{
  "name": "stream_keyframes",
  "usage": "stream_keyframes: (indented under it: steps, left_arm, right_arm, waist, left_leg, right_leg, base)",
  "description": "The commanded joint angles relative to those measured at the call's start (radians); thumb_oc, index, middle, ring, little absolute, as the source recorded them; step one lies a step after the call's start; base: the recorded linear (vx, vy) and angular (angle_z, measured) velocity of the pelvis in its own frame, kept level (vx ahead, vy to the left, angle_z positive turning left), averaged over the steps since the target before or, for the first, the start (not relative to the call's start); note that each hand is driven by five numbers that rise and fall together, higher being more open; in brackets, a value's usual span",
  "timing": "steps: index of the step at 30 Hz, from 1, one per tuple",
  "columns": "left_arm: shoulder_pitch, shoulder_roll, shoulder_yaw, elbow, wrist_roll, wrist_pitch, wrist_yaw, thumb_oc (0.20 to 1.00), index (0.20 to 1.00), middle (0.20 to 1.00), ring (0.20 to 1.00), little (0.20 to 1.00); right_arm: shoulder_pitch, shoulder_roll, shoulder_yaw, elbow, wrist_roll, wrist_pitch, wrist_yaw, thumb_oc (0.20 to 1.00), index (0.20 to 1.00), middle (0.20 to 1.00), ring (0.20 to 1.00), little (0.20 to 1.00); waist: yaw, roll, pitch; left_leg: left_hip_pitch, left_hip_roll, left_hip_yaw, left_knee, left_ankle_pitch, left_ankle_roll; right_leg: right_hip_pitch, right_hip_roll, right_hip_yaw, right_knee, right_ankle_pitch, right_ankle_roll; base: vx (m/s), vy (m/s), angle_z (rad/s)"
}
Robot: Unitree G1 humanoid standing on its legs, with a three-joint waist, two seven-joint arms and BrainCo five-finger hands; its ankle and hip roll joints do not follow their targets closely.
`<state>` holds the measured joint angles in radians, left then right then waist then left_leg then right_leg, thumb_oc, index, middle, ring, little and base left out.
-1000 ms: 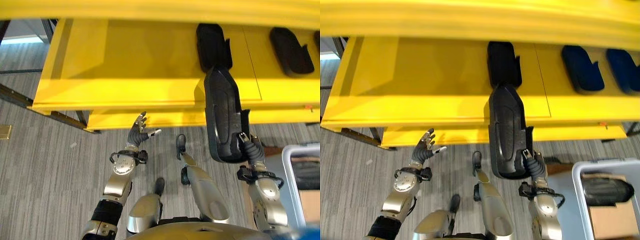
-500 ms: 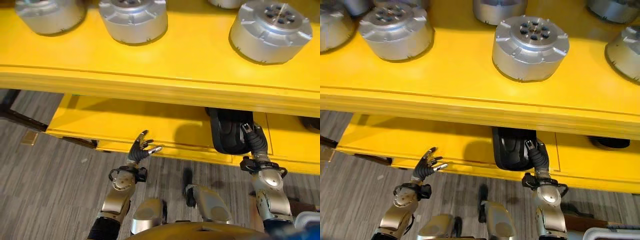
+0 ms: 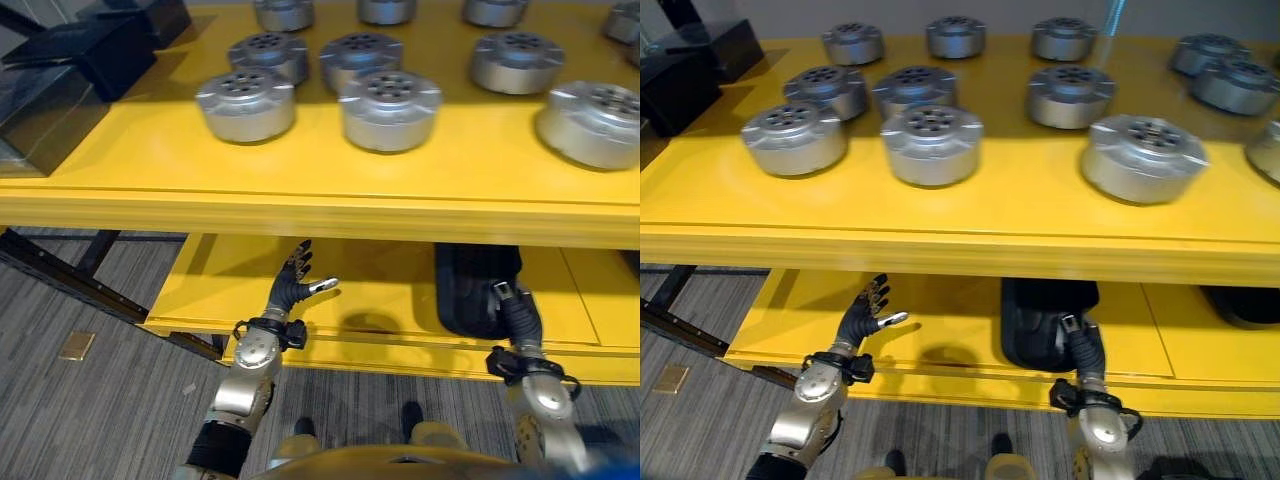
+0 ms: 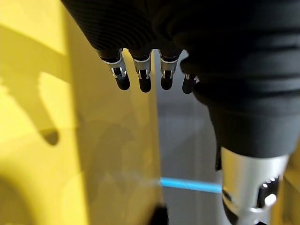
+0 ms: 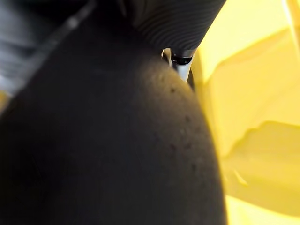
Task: Move parts from the plastic box to the shelf.
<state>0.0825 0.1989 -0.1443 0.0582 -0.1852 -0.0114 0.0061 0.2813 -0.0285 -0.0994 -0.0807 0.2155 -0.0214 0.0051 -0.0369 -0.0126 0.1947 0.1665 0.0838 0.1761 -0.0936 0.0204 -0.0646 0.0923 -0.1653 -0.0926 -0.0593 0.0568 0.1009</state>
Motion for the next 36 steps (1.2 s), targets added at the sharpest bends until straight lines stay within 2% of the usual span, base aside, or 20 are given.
stream_keyframes:
  steps: [1, 9, 13, 19, 20, 21, 22, 23, 25, 26, 27, 30, 36]
  left_arm:
    - [-0.021, 0.007, 0.041, -0.094, -0.015, -0.064, -0.004, 1.000, 1.000, 1.000, 1.000, 1.000]
    - [-0.030, -0.003, 0.024, -0.084, -0.022, -0.071, -0.013, 1.000, 1.000, 1.000, 1.000, 1.000]
    - [-0.032, -0.005, 0.007, -0.065, -0.028, -0.071, -0.014, 1.000, 1.000, 1.000, 1.000, 1.000]
    - [-0.047, -0.002, -0.017, -0.043, -0.037, -0.068, -0.010, 1.000, 1.000, 1.000, 1.000, 1.000]
    - [-0.057, -0.001, -0.023, -0.040, -0.041, -0.069, -0.007, 1.000, 1.000, 1.000, 1.000, 1.000]
    - [-0.090, 0.003, -0.035, -0.026, -0.045, -0.071, 0.005, 1.000, 1.000, 1.000, 1.000, 1.000]
    - [-0.091, 0.003, -0.035, -0.025, -0.045, -0.071, 0.005, 1.000, 1.000, 1.000, 1.000, 1.000]
    - [-0.125, 0.010, -0.047, -0.019, -0.052, -0.076, 0.019, 1.000, 1.000, 1.000, 1.000, 1.000]
    - [-0.150, 0.027, -0.047, -0.034, -0.056, -0.074, 0.025, 1.000, 1.000, 1.000, 1.000, 1.000]
    - [-0.150, 0.027, -0.047, -0.034, -0.056, -0.074, 0.025, 1.000, 1.000, 1.000, 1.000, 1.000]
    - [-0.147, 0.030, -0.046, -0.037, -0.059, -0.073, 0.031, 1.000, 1.000, 1.000, 1.000, 1.000]
    - [-0.156, 0.029, -0.069, -0.028, -0.060, -0.074, 0.034, 1.000, 1.000, 1.000, 1.000, 1.000]
    - [-0.168, 0.041, -0.098, -0.049, -0.077, -0.072, 0.037, 1.000, 1.000, 1.000, 1.000, 1.000]
  right_arm:
    - [-0.086, -0.004, -0.049, -0.103, 0.038, -0.060, 0.026, 0.200, 0.200, 0.200, 0.200, 0.200]
    - [-0.133, -0.002, -0.006, -0.095, 0.046, -0.063, 0.039, 0.200, 0.200, 0.200, 0.200, 0.200]
    - [-0.212, -0.008, 0.063, -0.082, 0.061, -0.067, 0.042, 0.200, 0.200, 0.200, 0.200, 0.200]
    - [-0.369, -0.038, 0.132, 0.015, 0.022, -0.085, 0.001, 0.200, 0.200, 0.200, 0.200, 0.200]
    - [-0.397, -0.037, 0.142, 0.030, 0.026, -0.089, -0.007, 0.200, 0.200, 0.200, 0.200, 0.200]
    - [-0.464, -0.037, 0.164, 0.053, 0.026, -0.087, -0.025, 0.200, 0.200, 0.200, 0.200, 0.200]
    - [-0.465, -0.037, 0.163, 0.053, 0.027, -0.088, -0.025, 0.200, 0.200, 0.200, 0.200, 0.200]
    - [-0.521, -0.048, 0.189, 0.051, 0.027, -0.092, -0.030, 0.200, 0.200, 0.200, 0.200, 0.200]
    - [-0.570, -0.054, 0.209, 0.047, 0.048, -0.093, -0.036, 0.200, 0.200, 0.200, 0.200, 0.200]
    - [-0.570, -0.054, 0.209, 0.047, 0.048, -0.093, -0.036, 0.200, 0.200, 0.200, 0.200, 0.200]
    - [-0.594, -0.064, 0.209, 0.048, 0.031, -0.086, -0.046, 0.200, 0.200, 0.200, 0.200, 0.200]
    - [-0.631, -0.073, 0.196, 0.057, 0.014, -0.095, -0.074, 0.200, 0.200, 0.200, 0.200, 0.200]
    - [-0.640, -0.083, 0.163, 0.047, -0.018, -0.100, -0.109, 0.200, 0.200, 0.200, 0.200, 0.200]
  waist:
    - [0.021, -0.013, 0.013]
    - [0.045, -0.033, -0.005]
    - [0.071, -0.044, -0.014]
    - [0.113, -0.064, 0.010]
    - [0.117, -0.064, 0.025]
    - [0.127, -0.062, 0.075]
    - [0.126, -0.061, 0.075]
    - [0.127, -0.050, 0.136]
    - [0.124, -0.037, 0.178]
    - [0.123, -0.037, 0.176]
    - [0.124, -0.031, 0.193]
    - [0.122, -0.021, 0.208]
    - [0.120, -0.011, 0.212]
  left_leg:
    - [0.019, 0.067, 0.024, 0.014, -0.015, -0.023]
    - [0.011, 0.036, 0.028, 0.014, -0.031, -0.004]
    - [0.006, 0.029, 0.022, 0.024, -0.039, -0.001]
    - [-0.047, 0.025, 0.001, 0.152, -0.085, -0.003]
    - [-0.069, 0.028, -0.003, 0.186, -0.094, -0.004]
    - [-0.131, 0.037, -0.011, 0.278, -0.119, -0.004]
    - [-0.136, 0.038, -0.012, 0.283, -0.121, -0.004]
    - [-0.205, 0.050, -0.022, 0.369, -0.142, -0.010]
    - [-0.285, 0.062, -0.039, 0.461, -0.166, -0.010]
    - [-0.291, 0.063, -0.040, 0.465, -0.168, -0.010]
    - [-0.341, 0.068, -0.056, 0.542, -0.197, -0.006]
    - [-0.423, 0.077, -0.078, 0.657, -0.236, 0.001]
    - [-0.533, 0.096, -0.115, 0.811, -0.281, 0.006]
  right_leg:
    - [0.046, 0.034, 0.009, -0.028, 0.032, 0.006]
    - [0.043, 0.012, -0.005, -0.028, 0.039, 0.026]
    - [0.054, 0.004, -0.023, -0.028, 0.037, 0.028]
    - [0.080, -0.004, -0.057, -0.014, 0.031, 0.020]
    - [0.070, -0.005, -0.058, 0.008, 0.022, 0.016]
    - [0.022, -0.016, -0.071, 0.086, -0.002, 0.010]
    - [0.020, -0.015, -0.072, 0.088, -0.003, 0.010]
    - [-0.071, -0.026, -0.069, 0.201, -0.028, 0.003]
    - [-0.171, -0.029, -0.060, 0.319, -0.056, 0.000]
    - [-0.176, -0.028, -0.060, 0.322, -0.057, 0.000]
    - [-0.229, -0.044, -0.068, 0.407, -0.088, -0.009]
    - [-0.302, -0.068, -0.075, 0.515, -0.129, -0.018]
    - [-0.410, -0.076, -0.062, 0.655, -0.184, -0.029]
  base:
    - [0.01, 0.129, -0.08]
    - [0.02, 0.099, -0.03]
    - [0.04, 0.044, 0.00]
    - [0.01, -0.008, 0.11]
    - [-0.20, -0.029, 0.29]
    - [-0.18, -0.022, 0.38]
    - [-0.35, 0.000, 0.32]
    - [-0.30, 0.030, 0.31]
    - [-0.27, 0.030, 0.14]
    - [-0.14, 0.010, 0.05]
    - [-0.10, 0.003, -0.02]
    - [-0.09, 0.007, 0.10]
    - [-0.07, 0.012, 0.07]
